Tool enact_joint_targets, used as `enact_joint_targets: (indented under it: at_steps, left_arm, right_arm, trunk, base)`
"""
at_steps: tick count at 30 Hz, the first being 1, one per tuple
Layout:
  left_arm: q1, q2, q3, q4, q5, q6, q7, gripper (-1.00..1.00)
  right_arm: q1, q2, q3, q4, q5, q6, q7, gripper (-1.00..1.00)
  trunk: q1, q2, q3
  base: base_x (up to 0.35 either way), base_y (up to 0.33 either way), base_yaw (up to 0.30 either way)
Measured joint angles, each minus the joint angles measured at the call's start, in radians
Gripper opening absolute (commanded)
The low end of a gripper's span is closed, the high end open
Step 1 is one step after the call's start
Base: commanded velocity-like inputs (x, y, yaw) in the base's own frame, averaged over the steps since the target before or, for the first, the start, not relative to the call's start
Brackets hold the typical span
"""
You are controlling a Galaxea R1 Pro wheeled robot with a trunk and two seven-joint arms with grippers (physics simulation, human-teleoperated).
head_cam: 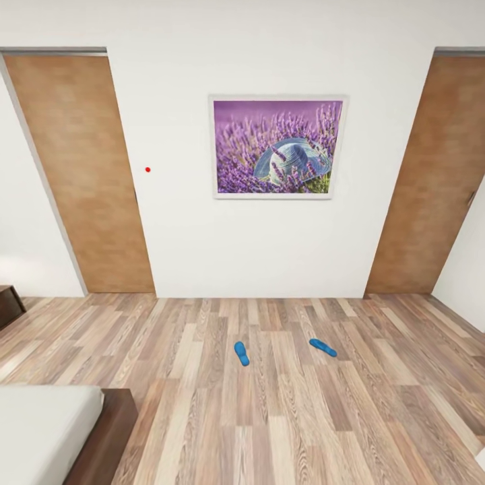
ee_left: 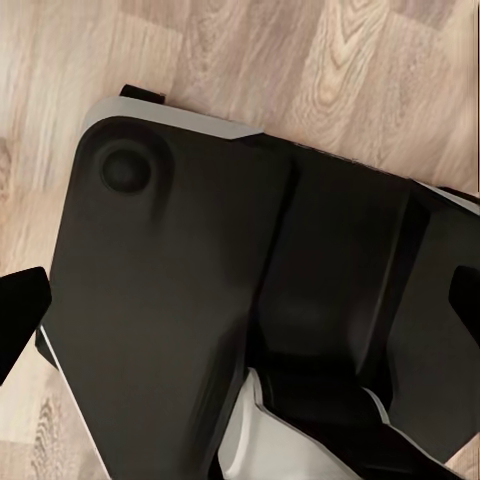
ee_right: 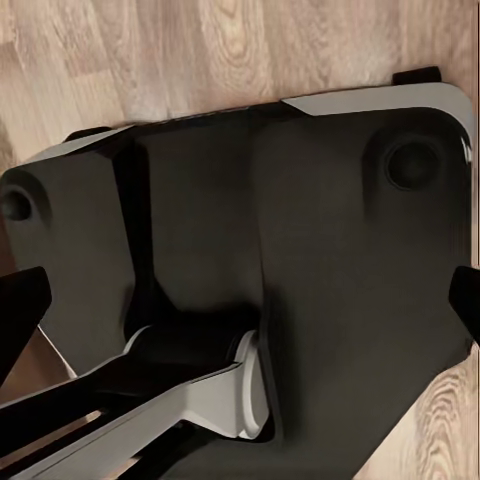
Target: In the bedroom, move the book from the bed onto either nightstand, and place the two sandals side by side next to the bed.
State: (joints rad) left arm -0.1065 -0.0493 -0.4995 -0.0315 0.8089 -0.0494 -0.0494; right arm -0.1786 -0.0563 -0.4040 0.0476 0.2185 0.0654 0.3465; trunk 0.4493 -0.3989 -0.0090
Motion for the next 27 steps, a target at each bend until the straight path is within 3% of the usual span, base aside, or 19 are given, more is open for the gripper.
enact_joint_targets:
  at_steps: [27]
  left_arm:
    - [0.000,-0.008,0.000,0.000,0.001,0.000,0.000,1.00]
  right_arm:
    - [0.000,-0.002,0.001,0.000,0.000,0.000,0.000,1.00]
  trunk:
    - [0.000,0.000,0.000]
  base:
    - [0.154,-0.076,0.000]
